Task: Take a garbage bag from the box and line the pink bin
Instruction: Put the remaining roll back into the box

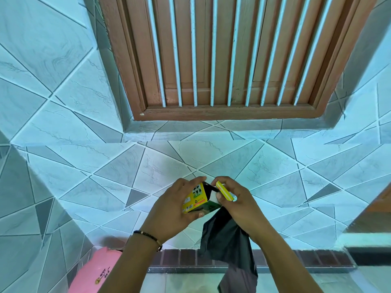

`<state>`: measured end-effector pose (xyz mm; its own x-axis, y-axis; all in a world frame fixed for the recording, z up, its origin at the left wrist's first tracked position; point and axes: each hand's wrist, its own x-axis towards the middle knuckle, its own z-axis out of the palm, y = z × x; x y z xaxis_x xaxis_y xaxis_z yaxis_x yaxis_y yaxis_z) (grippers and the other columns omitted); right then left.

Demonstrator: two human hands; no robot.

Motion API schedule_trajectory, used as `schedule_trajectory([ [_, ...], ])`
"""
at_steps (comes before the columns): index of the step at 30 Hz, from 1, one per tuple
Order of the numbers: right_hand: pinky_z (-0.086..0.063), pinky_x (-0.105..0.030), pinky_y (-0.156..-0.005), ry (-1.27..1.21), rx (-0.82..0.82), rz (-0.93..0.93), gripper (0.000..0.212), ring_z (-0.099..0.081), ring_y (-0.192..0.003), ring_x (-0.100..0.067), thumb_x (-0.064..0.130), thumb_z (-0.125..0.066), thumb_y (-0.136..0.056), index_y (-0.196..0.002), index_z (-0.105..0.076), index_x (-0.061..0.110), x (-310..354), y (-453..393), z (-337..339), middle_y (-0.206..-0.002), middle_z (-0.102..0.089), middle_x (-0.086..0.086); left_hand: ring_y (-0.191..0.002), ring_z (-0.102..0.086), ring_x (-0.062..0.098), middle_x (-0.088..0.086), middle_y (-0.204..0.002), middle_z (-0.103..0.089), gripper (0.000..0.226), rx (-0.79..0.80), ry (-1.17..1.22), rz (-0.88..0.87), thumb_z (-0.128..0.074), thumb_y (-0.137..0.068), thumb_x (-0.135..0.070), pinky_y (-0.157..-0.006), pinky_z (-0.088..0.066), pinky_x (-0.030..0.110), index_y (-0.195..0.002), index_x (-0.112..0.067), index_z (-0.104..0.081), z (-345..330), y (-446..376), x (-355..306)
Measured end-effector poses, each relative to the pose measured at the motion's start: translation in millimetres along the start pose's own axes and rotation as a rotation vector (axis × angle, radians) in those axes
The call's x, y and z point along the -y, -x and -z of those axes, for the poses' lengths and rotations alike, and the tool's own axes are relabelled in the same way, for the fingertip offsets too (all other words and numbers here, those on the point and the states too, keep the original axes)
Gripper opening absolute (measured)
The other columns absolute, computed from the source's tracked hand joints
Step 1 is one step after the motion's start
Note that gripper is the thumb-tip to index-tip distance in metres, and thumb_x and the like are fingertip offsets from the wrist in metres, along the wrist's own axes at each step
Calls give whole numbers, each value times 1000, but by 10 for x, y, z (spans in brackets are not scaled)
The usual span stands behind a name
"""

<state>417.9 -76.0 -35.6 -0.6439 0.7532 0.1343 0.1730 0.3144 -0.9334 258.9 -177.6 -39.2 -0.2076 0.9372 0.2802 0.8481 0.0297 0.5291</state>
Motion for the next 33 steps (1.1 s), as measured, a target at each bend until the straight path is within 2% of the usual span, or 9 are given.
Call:
schedule_trajectory([
  [3,-44,-17,-75,84,-65,-13,37,-59,-91,-4,11,-56,-87,-97,-60,46,13,8,-79,-100,-67,6,-105,-52,8,-11,-117,-47,72,7,-33,-18,-62,-72,-48,-84,-52,31,-132,-52,-21,-25,-13,-34],
  [6,-40,-19,-90,117,-50,7,52,-53,-107,-7,3,-46,-87,-113,-53,48,6,36,-197,-116,-61,8,-102,-53,8,-12,-114,-47,72,-30,-33,-9,-64,-71,-46,-80,-53,32,-131,-51,-24,-34,-15,-35],
  [10,-35,-13,-94,-17,17,-34,51,-48,-117,0,30,-46,-80,-130,-48,39,15,81,-250,-129,-53,14,-98,-54,8,-12,-111,-49,70,-63,-4,14,-61,-71,-44,-78,-53,31,-131,-50,-25,-44,17,-30],
  [13,-34,-9,-92,-3,8,-3,47,-47,-116,3,29,-49,-90,-135,-41,38,-13,94,-272,-129,-51,16,-98,-55,7,-12,-111,-49,69,-80,18,28,-60,-71,-44,-77,-53,30,-131,-50,-28,-74,25,-38],
  [16,-30,-14,-98,46,-8,20,45,-42,-120,4,35,-38,-95,-140,-35,39,-26,94,-313,-129,-45,22,-100,-54,6,-13,-112,-49,70,-100,11,52,-62,-71,-45,-79,-52,29,-133,-47,-31,-93,19,-46],
  [20,-32,-1,-91,-11,-75,4,45,-47,-117,7,39,-32,-92,-136,-38,45,-27,55,-324,-131,-50,24,-101,-54,6,-13,-114,-48,71,-120,-10,59,-65,-72,-45,-78,-53,31,-134,-48,-30,-95,20,-44],
  [24,-34,-13,-98,87,-32,35,48,-44,-123,4,45,-26,-89,-137,-30,52,-21,15,-341,-137,-45,24,-101,-54,6,-14,-116,-47,75,-123,-18,74,-66,-74,-46,-77,-53,31,-135,-50,-24,-85,-12,-16],
  [30,-27,0,-92,147,0,61,43,-38,-119,12,47,-26,-94,-137,-24,53,-35,-110,-373,-132,-39,29,-100,-55,7,-13,-115,-48,75,-110,-13,92,-65,-73,-49,-77,-54,33,-136,-50,-24,-62,-83,97],
  [33,-34,-16,-103,90,-36,31,46,-41,-125,5,49,-25,-91,-137,-29,51,-71,-233,-429,-137,-42,25,-101,-55,8,-13,-116,-48,76,-100,-29,101,-66,-73,-49,-77,-53,31,-137,-49,-25,-48,-144,177],
])
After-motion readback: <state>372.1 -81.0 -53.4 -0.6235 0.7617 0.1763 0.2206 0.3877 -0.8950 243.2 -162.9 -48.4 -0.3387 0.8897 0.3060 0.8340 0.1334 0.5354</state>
